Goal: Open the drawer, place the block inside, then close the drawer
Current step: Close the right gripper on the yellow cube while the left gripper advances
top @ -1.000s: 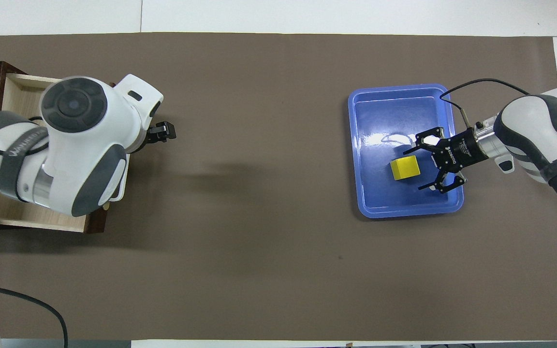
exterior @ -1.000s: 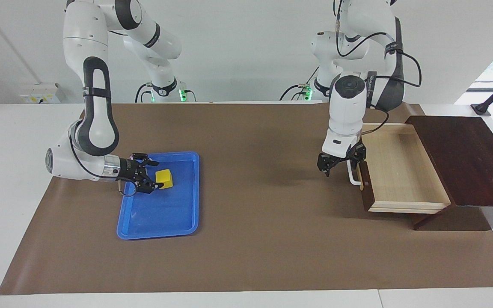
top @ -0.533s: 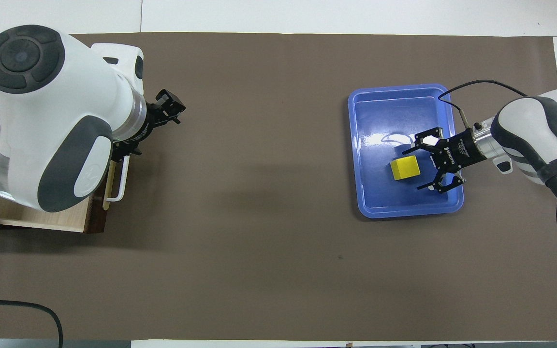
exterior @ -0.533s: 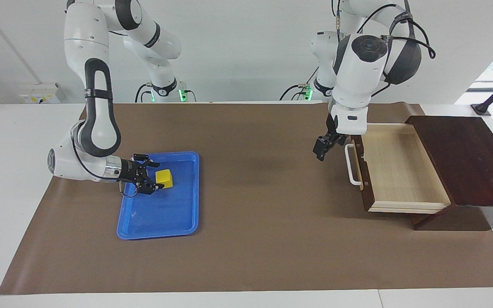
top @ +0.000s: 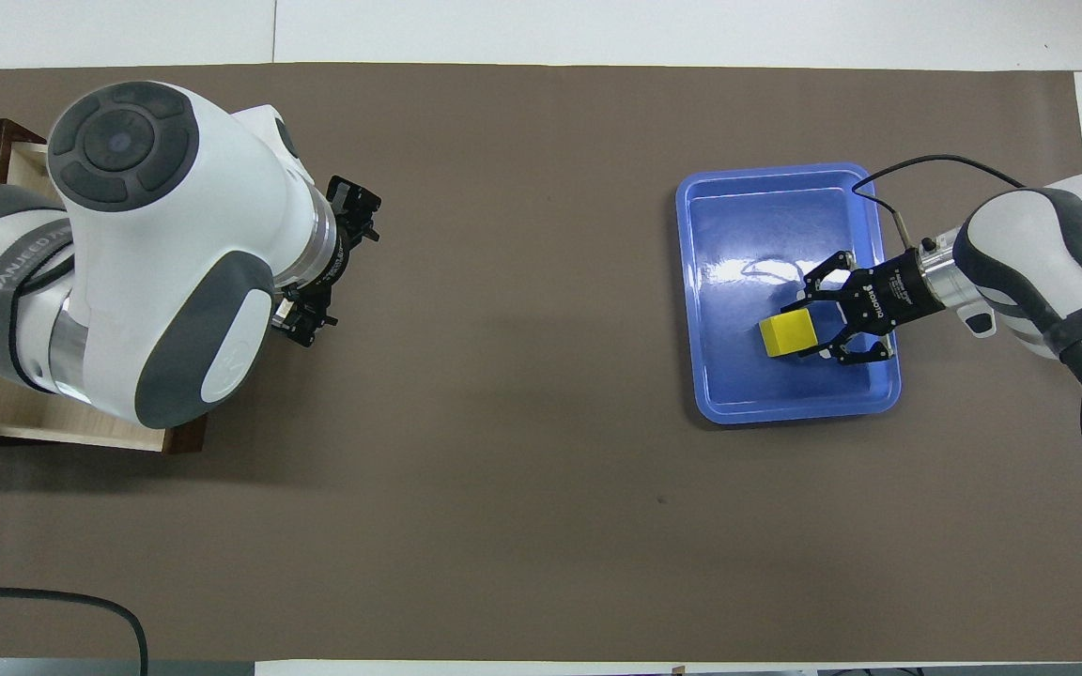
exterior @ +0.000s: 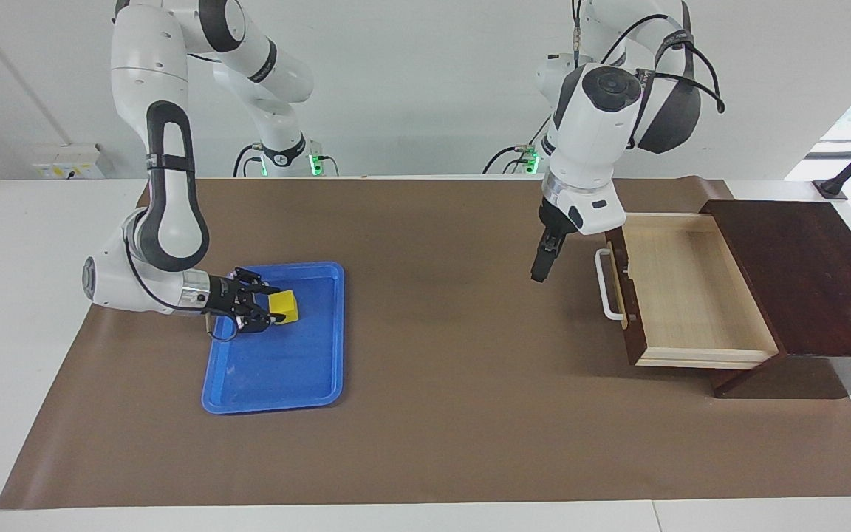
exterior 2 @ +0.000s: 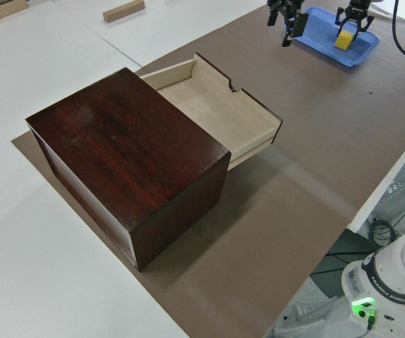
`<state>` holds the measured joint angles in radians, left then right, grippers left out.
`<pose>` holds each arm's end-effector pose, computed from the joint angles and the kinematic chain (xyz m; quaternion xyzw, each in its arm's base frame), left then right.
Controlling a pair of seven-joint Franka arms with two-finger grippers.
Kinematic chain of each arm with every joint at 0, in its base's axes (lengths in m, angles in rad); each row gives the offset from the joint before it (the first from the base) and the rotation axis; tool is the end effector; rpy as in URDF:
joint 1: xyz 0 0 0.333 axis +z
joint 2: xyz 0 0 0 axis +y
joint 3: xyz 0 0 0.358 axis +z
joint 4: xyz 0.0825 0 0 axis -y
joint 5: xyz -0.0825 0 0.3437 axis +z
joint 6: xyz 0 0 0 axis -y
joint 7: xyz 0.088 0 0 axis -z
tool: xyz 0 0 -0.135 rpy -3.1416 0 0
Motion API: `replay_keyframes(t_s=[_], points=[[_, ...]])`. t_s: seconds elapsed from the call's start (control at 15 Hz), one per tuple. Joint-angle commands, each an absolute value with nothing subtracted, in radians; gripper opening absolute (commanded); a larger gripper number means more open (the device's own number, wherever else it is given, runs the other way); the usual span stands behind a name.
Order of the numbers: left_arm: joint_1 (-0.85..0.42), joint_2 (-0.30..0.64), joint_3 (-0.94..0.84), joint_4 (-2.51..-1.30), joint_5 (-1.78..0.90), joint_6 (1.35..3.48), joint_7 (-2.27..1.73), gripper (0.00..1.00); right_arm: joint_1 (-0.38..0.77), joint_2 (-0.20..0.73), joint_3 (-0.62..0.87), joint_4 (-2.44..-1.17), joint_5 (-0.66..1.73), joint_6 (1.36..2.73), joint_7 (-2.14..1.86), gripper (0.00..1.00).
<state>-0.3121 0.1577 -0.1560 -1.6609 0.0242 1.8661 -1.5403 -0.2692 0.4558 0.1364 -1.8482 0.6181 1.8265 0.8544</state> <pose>0.5260 -0.2562 0.5396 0.8605 0.5089 0.0128 0.0211 0.5751 -0.0199 0.3099 -0.7393 0.5606 0.3161 0.1983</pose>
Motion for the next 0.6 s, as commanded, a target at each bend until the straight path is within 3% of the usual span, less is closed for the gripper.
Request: replay_keyframes(t_s=[0.0,0.07,0.13,0.33,0.53], points=[[-0.327,0.126,-0.141,-1.71,0.009,1.891,-1.598,1.0,-0.282,0.446,0.144,-1.862,0.629,1.851,0.847,0.26],[-0.331,0.117,-0.141,-1.73,0.009,1.905,-1.598,1.0,-0.284,0.446,0.144,-1.862,0.629,1.85,0.847,0.08],[-0.345,0.104,-0.141,-1.759,0.009,1.934,-1.597,1.0,-0.284,0.446,0.144,-1.858,0.627,1.848,0.847,0.0],[-0.348,0.091,-0.138,-1.793,0.009,1.965,-1.606,1.0,-0.273,0.445,0.146,-1.841,0.627,1.838,0.856,0.0],[-0.33,0.091,-0.135,-1.795,0.009,1.964,-1.655,1.0,-0.235,0.443,0.149,-1.74,0.627,1.809,0.941,0.0]])
